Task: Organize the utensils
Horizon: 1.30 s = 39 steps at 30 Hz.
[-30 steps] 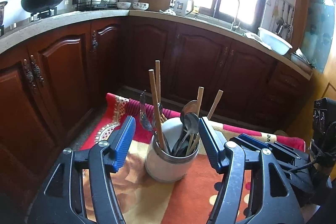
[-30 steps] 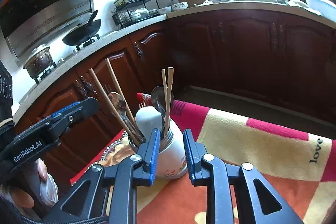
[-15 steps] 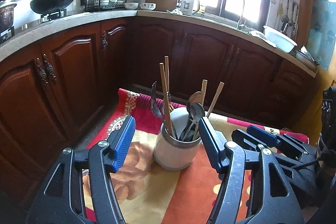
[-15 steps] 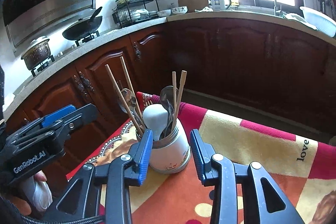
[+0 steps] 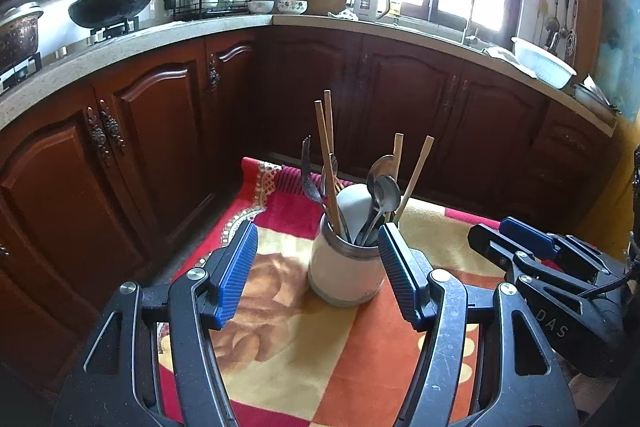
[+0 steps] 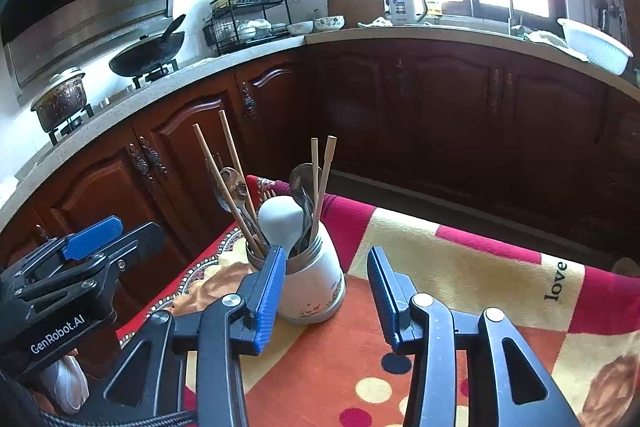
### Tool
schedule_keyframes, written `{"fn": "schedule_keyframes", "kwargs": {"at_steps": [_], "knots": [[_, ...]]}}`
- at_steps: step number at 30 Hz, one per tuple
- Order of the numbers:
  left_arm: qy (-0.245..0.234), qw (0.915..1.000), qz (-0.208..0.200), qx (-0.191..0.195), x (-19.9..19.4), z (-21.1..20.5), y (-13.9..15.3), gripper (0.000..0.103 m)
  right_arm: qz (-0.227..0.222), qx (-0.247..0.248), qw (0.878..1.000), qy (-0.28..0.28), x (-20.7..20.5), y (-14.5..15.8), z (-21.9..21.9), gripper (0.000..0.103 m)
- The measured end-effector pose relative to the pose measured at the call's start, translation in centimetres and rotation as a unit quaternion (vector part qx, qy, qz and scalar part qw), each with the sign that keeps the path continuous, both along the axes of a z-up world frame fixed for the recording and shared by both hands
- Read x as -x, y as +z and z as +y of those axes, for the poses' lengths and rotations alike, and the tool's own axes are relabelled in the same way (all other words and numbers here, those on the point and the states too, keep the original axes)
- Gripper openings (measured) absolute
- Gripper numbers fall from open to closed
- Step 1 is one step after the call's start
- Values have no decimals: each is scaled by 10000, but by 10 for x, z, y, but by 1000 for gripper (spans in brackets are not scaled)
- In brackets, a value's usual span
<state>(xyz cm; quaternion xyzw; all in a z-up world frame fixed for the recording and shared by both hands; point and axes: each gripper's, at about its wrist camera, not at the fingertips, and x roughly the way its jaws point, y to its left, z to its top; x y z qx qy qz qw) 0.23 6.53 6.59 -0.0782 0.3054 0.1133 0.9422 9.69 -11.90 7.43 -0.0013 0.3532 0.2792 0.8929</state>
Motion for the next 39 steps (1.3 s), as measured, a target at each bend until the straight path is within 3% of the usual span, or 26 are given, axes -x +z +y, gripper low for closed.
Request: {"fn": "schedule_keyframes", "kwargs": {"at_steps": [39], "knots": [[-11,9989,470,83,-4,-13,-27,63,197,285,9994,-43,6,-22,-7,42]]}}
